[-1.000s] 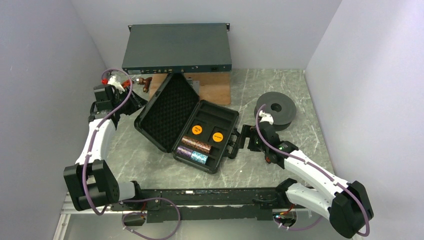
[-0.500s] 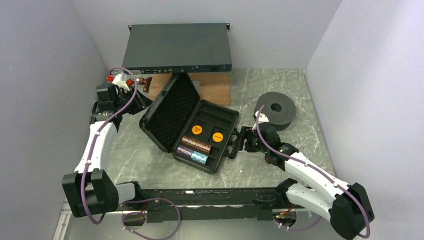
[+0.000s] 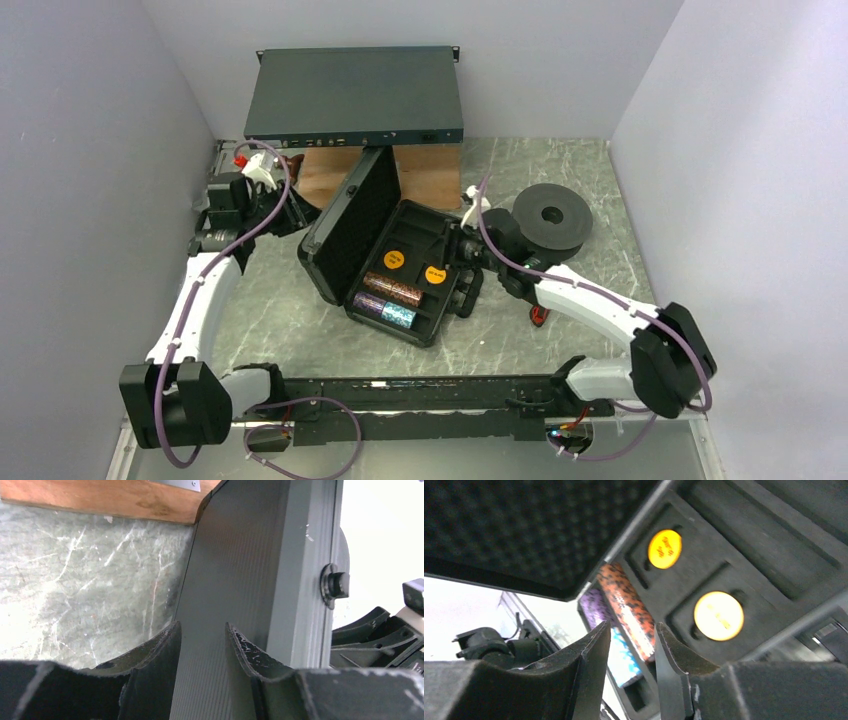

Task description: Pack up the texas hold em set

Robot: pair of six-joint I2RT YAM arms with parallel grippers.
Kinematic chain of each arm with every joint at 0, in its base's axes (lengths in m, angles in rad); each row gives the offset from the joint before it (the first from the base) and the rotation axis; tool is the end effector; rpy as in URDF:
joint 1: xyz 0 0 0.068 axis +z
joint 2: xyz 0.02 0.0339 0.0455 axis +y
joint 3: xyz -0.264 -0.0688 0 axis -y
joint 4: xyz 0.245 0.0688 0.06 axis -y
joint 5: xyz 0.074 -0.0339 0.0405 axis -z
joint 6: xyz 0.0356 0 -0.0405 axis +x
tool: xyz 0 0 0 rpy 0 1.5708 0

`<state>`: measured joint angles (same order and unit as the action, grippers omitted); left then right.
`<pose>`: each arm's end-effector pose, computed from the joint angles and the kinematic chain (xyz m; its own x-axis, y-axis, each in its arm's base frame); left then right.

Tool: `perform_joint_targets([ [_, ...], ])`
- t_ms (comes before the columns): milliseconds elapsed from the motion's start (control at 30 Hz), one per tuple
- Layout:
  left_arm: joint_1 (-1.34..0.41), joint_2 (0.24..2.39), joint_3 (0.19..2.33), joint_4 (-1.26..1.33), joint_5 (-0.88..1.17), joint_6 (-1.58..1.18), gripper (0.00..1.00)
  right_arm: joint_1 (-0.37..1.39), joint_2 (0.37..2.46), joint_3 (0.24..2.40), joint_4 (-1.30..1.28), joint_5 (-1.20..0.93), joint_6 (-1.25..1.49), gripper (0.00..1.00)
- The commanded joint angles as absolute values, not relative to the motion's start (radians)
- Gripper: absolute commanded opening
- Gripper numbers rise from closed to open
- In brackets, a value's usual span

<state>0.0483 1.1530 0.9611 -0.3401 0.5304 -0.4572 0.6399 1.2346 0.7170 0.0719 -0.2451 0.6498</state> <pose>0.2556 -0.0057 0.3138 -0.6285 -0.4116 -0.6600 0.1297 0.7812 -0.6107 0.2142 0.1702 0.2468 -0.7321 0.1868 -0.6551 -0.3918 0.6712 0.6292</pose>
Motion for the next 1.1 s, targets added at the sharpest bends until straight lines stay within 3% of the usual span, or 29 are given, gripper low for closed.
perform_joint_targets([
  [0,0.024,1.119,0.926,-0.323,0.574,-0.448,0.43,0.706,1.324,0.846,0.165,-0.242,0.663,0.38],
  [400,-0.11,1.058,0.878,-0.311,0.533,-0.435,0.41,0.778,1.461,0.997,0.146,-0.231,0.685,0.35],
  [1067,-0.278,1.071,0.841,-0.278,0.494,-0.412,0.4,0.801,1.416,1.005,0.032,-0.167,0.655,0.35],
])
